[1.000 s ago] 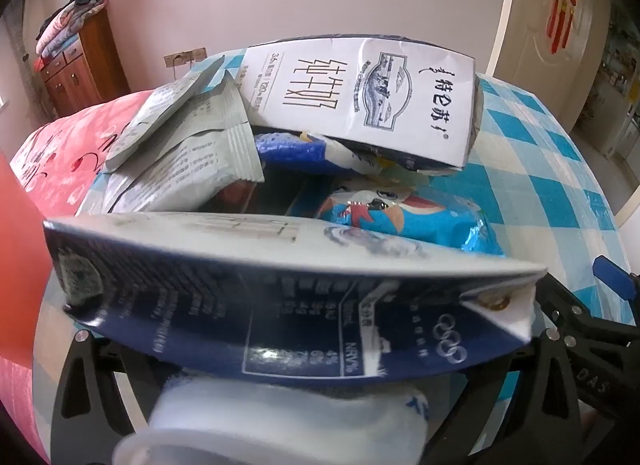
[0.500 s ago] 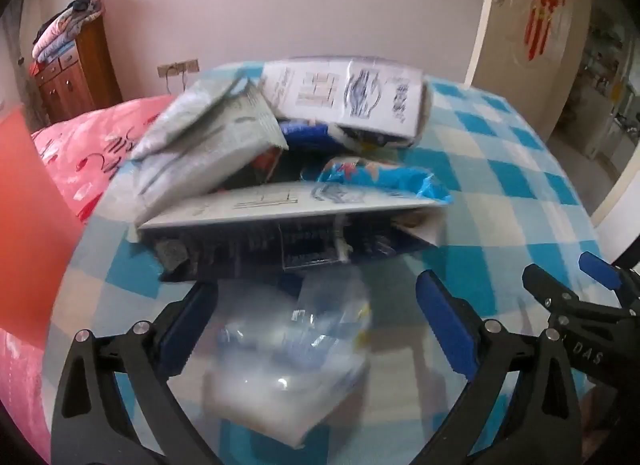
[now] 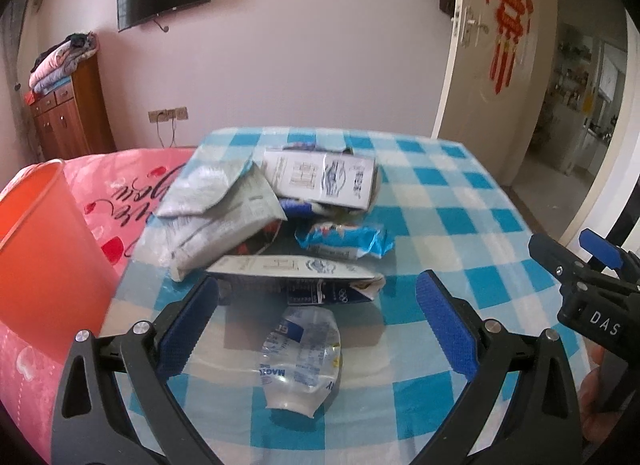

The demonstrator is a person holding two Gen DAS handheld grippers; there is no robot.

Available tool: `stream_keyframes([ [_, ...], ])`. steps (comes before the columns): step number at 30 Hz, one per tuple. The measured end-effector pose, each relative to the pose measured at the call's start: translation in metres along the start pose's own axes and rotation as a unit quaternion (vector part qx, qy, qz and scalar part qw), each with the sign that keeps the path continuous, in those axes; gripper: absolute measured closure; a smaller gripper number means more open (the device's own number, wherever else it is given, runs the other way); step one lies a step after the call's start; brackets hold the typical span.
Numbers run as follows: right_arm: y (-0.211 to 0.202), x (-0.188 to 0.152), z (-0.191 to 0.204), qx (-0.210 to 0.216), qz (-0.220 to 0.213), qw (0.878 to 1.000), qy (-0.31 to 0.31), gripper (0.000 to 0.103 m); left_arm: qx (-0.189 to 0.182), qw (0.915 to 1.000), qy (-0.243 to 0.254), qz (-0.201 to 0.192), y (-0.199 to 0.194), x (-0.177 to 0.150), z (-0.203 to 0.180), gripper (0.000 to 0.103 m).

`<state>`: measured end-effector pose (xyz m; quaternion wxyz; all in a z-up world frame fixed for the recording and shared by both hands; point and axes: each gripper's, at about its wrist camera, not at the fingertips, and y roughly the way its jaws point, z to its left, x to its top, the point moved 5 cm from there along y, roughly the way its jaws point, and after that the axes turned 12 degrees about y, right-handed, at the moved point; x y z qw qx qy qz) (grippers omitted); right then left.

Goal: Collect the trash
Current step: 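Lift the left tool away from the trash pile toward the white bottle, then close the left gripper on the white plastic bottle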

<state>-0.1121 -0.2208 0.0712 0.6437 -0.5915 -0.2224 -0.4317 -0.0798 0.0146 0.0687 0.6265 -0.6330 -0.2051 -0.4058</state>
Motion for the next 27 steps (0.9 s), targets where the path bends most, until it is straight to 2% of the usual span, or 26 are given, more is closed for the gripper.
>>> stream_keyframes([
  [6, -0.026, 0.010, 0.008, 0.009, -0.027, 1.000, -0.001, 0.004, 0.000, 0.9996, -0.002, -0.027, -0.024, 0.001, 0.014, 0.004],
  [15, -0.049, 0.015, 0.013, 0.008, -0.056, 0.998, -0.004, 0.004, -0.001, 0.9990, -0.010, -0.043, -0.041, -0.001, 0.025, 0.004],
  [27, -0.056, 0.014, 0.013, 0.002, -0.067, 0.998, -0.007, 0.004, -0.008, 0.9988, -0.008, -0.048, -0.048, -0.003, 0.025, 0.004],
])
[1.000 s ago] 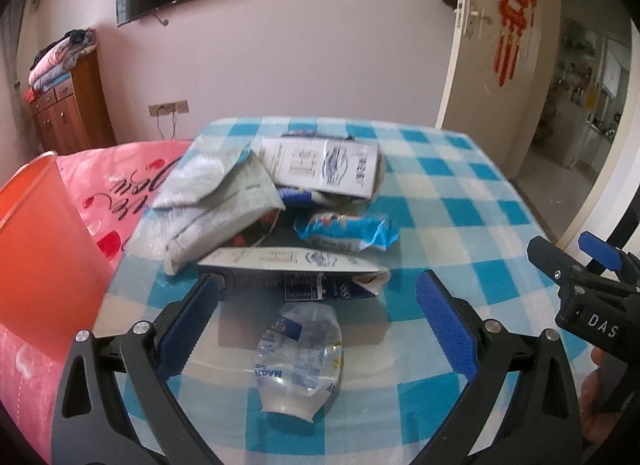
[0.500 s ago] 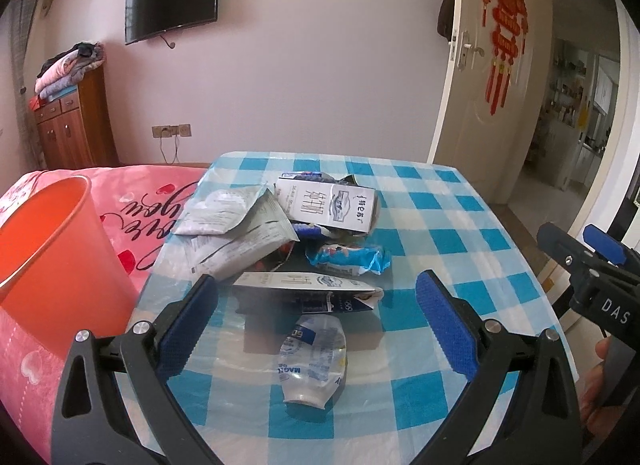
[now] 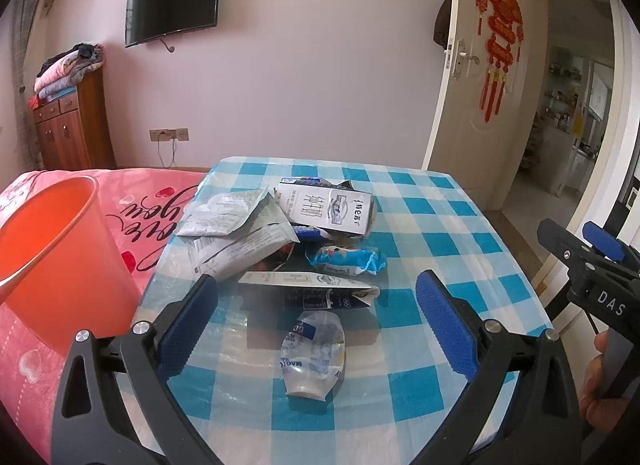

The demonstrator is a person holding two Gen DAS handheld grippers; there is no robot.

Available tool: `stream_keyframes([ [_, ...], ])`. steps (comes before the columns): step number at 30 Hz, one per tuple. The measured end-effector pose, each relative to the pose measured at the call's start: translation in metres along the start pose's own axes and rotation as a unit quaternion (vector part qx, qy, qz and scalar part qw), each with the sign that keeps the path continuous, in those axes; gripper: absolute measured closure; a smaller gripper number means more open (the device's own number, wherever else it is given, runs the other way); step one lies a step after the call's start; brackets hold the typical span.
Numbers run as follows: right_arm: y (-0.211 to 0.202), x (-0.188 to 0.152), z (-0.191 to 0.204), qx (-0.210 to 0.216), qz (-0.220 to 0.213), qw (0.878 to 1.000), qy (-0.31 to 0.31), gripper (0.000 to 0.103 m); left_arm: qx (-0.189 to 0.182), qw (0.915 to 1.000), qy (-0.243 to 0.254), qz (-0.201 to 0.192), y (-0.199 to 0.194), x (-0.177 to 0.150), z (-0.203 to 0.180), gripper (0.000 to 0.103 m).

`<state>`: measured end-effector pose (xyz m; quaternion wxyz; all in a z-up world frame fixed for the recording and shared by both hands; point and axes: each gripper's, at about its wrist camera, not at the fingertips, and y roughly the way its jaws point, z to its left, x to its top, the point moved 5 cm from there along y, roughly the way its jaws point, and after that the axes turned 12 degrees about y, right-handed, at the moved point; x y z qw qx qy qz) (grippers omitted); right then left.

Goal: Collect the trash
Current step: 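Close the left gripper on the white plastic bottle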

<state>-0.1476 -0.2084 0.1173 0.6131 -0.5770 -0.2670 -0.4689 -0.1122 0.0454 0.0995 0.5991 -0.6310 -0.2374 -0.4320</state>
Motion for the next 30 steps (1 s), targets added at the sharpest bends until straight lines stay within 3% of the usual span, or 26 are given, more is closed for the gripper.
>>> stream_keyframes([
  [11, 0.007, -0.007, -0.004, -0.005, 0.011, 1.000, -0.005, 0.004, -0.002, 0.9999, 0.002, 0.010, 0.005, -0.008, -0.003, 0.004],
  [17, 0.024, -0.021, -0.002, 0.010, 0.041, 0.999, -0.013, 0.004, -0.011, 0.9996, 0.005, 0.027, 0.013, -0.024, 0.000, 0.004],
  [30, 0.068, -0.055, -0.002, 0.122, 0.140, 0.982, 0.038, 0.004, -0.033, 0.9968, 0.021, 0.070, 0.038, -0.067, 0.008, 0.004],
])
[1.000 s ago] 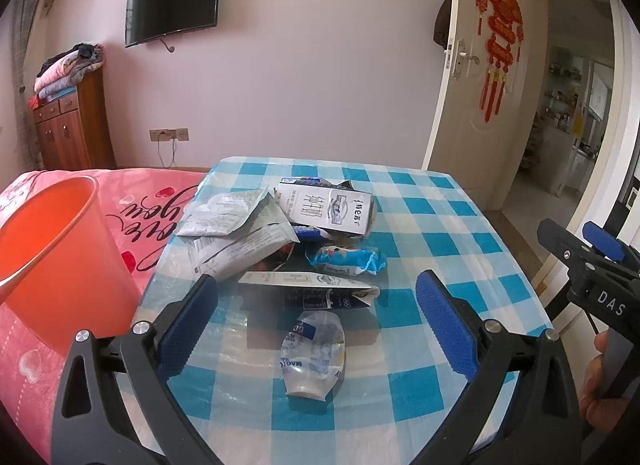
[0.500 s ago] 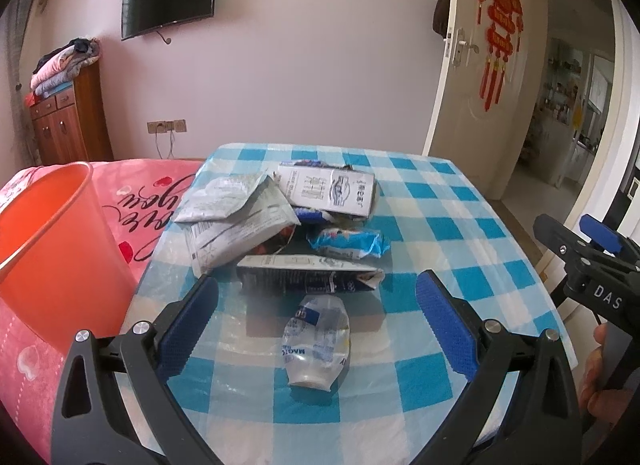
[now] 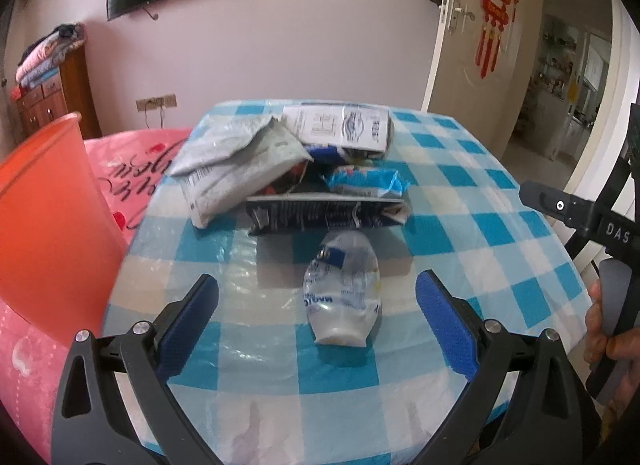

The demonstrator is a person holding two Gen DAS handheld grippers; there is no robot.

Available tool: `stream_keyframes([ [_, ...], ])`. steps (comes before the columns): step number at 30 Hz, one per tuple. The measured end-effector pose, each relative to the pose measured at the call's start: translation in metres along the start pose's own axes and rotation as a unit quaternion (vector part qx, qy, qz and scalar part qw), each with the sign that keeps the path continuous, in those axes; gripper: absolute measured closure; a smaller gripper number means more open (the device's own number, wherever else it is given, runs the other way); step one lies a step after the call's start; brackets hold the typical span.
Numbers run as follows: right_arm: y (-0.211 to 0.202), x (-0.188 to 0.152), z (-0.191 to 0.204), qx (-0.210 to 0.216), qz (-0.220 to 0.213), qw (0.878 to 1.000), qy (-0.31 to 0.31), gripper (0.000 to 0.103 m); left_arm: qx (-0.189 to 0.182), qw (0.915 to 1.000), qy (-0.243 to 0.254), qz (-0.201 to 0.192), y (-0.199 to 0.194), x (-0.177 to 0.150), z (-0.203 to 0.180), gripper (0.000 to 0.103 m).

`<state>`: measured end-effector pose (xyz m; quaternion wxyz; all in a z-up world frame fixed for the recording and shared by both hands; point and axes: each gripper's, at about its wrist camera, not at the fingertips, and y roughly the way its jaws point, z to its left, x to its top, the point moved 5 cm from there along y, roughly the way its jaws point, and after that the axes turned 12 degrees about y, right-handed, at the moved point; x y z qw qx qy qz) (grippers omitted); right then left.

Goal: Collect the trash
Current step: 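Close the left gripper on the white plastic bottle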

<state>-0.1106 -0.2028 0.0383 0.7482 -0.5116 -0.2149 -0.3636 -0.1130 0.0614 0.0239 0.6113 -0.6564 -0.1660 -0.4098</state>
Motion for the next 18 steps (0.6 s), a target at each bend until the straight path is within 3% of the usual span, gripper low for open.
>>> stream_keyframes([
  [7, 0.024, -0.008, 0.010, 0.045, 0.058, 0.997, 0.015, 0.004, -0.013, 0.9990, 0.015, 0.041, 0.032, -0.013, -0.008, 0.004],
  [12, 0.035, -0.006, 0.025, 0.075, 0.078, 0.994, 0.005, 0.004, 0.005, 0.9979, 0.037, 0.052, 0.044, -0.013, -0.016, 0.006],
  [14, 0.040, -0.003, 0.032, 0.079, 0.083, 0.993, -0.009, 0.005, 0.008, 0.9975, 0.041, 0.057, 0.048, -0.012, -0.018, 0.011],
  [16, 0.044, -0.002, 0.042, 0.090, 0.088, 0.992, -0.025, 0.006, 0.009, 0.9972, 0.038, 0.063, 0.053, -0.011, -0.019, 0.024],
  [18, 0.049, -0.001, 0.054, 0.098, 0.093, 0.990, -0.044, 0.007, 0.009, 0.9971, 0.033, 0.068, 0.056, -0.011, -0.019, 0.028],
])
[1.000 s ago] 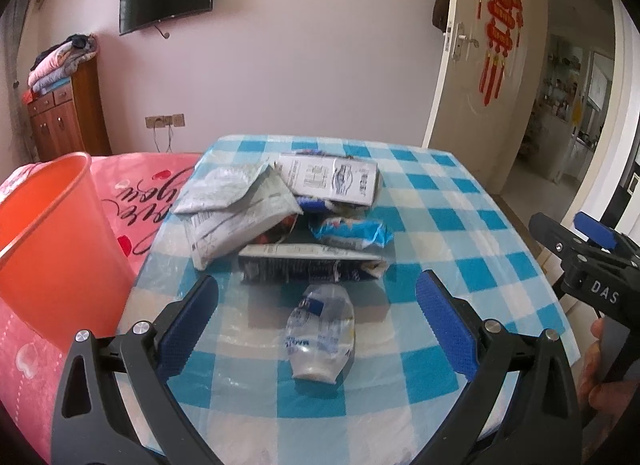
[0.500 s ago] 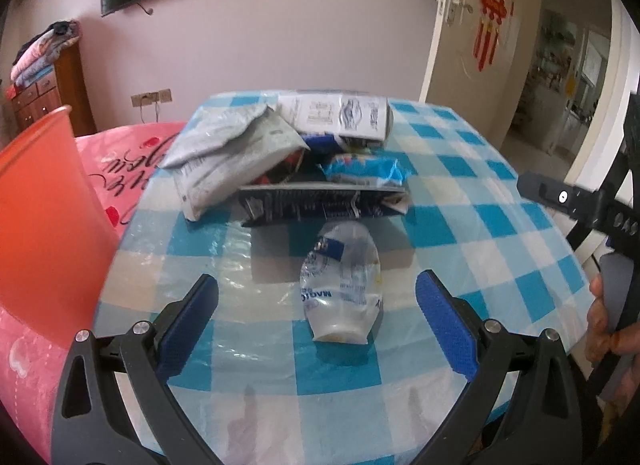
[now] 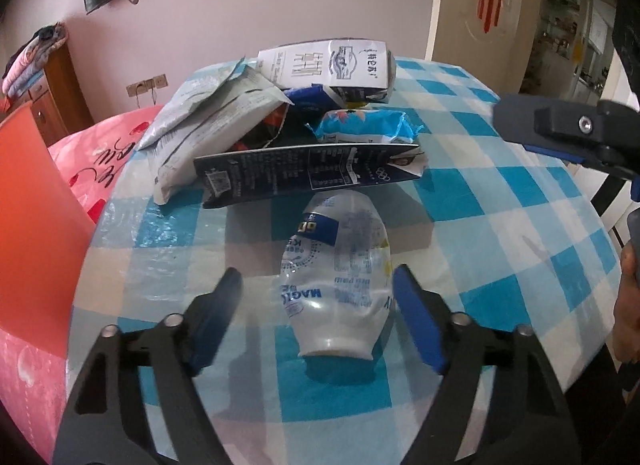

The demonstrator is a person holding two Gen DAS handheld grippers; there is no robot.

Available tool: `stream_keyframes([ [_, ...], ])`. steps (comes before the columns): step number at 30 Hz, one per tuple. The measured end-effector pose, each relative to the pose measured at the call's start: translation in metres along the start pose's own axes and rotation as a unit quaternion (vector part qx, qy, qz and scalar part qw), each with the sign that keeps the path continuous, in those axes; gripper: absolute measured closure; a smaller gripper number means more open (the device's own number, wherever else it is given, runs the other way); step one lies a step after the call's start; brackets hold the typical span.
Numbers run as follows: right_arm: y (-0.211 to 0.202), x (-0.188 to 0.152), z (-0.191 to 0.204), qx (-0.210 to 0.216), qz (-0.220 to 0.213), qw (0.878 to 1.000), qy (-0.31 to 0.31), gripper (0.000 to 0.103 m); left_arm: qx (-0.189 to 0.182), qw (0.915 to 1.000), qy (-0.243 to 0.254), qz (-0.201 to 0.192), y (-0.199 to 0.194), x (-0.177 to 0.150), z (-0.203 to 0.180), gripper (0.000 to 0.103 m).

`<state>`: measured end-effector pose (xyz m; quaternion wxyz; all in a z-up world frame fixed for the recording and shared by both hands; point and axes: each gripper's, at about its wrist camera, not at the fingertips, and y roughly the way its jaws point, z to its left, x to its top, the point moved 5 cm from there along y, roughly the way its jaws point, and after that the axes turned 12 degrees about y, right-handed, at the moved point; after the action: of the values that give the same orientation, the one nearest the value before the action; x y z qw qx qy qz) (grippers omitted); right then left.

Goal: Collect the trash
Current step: 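Close the left gripper on the white plastic bottle, then grasp the dark blue milk carton with the right gripper while the left holds the bottle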

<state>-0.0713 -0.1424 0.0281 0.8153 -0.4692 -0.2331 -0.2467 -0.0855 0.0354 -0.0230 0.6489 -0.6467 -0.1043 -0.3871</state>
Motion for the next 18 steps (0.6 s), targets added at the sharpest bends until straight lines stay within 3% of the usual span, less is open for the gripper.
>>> stream_keyframes([
  [2, 0.007, 0.000, 0.008, 0.005, 0.011, 1.000, -0.018, 0.027, 0.000, 1.0000, -0.001, 0.005, 0.004, 0.000, -0.001, 0.033],
  [3, 0.010, -0.001, 0.012, 0.004, 0.018, 0.999, -0.027, 0.028, -0.001, 1.0000, -0.002, 0.005, 0.004, 0.000, -0.002, 0.039],
  [8, 0.030, -0.008, 0.032, 0.007, 0.048, 0.995, -0.083, 0.028, -0.018, 0.9997, -0.013, -0.002, 0.005, 0.000, -0.003, 0.055],
  [18, 0.049, -0.001, 0.033, -0.021, 0.050, 0.990, -0.132, 0.028, -0.040, 0.9970, -0.067, -0.007, -0.002, -0.010, 0.027, 0.067],
])
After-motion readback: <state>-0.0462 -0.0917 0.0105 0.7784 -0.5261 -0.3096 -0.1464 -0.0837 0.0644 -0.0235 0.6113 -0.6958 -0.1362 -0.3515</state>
